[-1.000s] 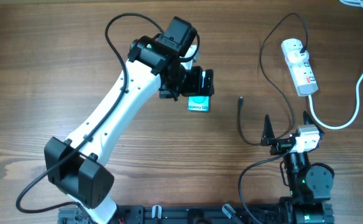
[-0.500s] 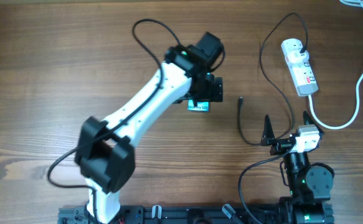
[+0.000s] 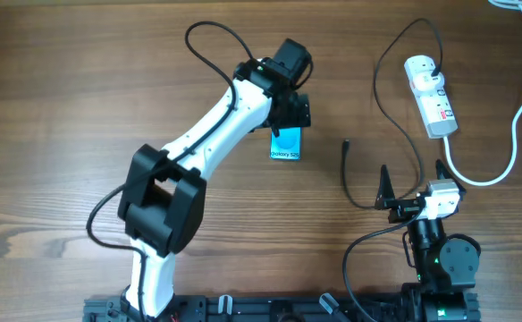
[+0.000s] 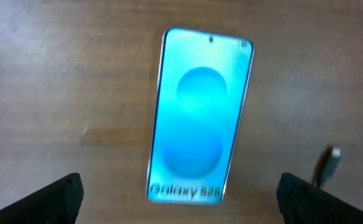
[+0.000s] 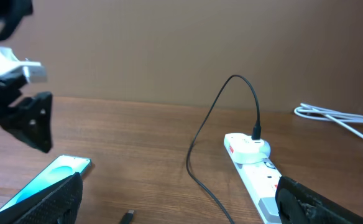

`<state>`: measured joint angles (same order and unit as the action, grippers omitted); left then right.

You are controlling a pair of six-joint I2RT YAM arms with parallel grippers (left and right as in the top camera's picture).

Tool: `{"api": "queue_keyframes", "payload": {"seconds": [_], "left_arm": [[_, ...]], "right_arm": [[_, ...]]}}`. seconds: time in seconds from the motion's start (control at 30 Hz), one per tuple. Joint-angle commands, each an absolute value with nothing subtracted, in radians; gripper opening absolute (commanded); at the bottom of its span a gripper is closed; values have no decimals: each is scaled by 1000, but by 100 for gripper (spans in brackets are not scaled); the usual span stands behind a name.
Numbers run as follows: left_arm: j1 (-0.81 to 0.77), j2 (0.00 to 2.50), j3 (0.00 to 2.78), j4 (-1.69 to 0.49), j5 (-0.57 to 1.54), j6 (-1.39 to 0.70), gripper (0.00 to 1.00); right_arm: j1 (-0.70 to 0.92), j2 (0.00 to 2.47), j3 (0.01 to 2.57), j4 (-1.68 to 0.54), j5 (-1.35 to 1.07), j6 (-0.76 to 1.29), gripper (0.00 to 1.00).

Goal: Plug charger to phone and switch on socket
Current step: 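Lower the left gripper down over the phone, centered on it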

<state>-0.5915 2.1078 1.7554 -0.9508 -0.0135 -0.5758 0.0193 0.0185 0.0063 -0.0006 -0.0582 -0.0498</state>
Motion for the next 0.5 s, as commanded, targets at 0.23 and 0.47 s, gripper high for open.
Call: {"api": "queue_keyframes", "payload": {"seconds": [0.23,0.47], "left_arm": [[-652,2158,1767,-907,-17,-501,100],[-683,2181,1766,-897,-120,-501,100]], "right_arm": [[25,17,5,1,-49,-52,100],[25,17,5,1,-49,-52,100]]}}
